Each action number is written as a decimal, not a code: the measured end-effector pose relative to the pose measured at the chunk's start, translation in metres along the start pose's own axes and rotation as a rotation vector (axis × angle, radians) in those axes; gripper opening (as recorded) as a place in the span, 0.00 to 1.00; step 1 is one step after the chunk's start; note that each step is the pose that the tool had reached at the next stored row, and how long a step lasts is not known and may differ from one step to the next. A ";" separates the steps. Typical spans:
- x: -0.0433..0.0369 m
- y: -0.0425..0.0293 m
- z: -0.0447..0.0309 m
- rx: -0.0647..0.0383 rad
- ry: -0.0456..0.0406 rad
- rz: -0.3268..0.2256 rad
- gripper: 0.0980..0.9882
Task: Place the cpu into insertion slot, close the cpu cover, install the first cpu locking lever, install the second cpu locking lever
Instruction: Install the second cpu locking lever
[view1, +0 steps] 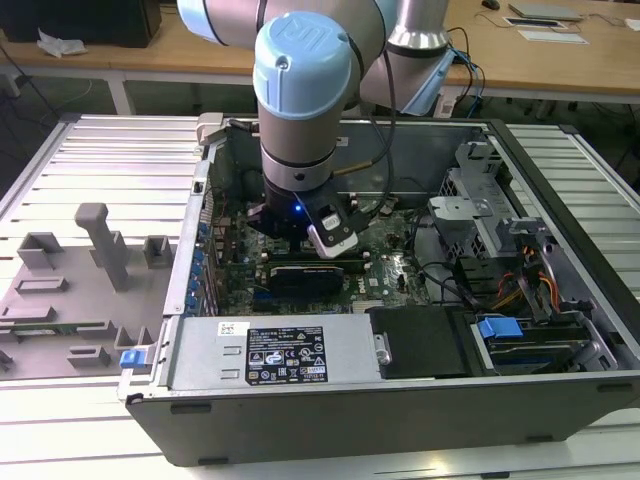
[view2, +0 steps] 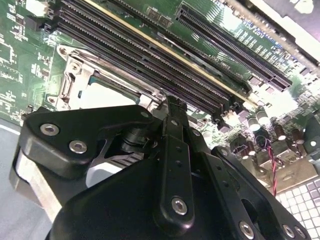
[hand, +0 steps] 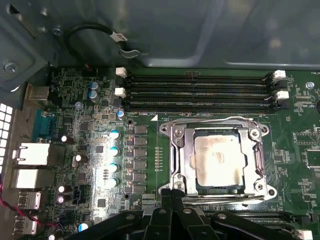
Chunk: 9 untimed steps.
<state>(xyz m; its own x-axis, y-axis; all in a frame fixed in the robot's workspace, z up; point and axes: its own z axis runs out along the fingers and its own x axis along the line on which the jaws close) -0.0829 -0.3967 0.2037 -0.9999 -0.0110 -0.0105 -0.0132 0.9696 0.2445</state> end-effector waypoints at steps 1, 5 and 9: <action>0.0005 0.0000 0.0009 0.000 0.0001 0.000 0.01; 0.0016 0.0000 0.0034 -0.003 0.0001 0.000 0.01; 0.0022 0.0006 0.0050 -0.008 0.0000 0.000 0.01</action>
<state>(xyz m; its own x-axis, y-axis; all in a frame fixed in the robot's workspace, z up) -0.0851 -0.3950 0.1990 -0.9999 -0.0111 -0.0105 -0.0134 0.9676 0.2520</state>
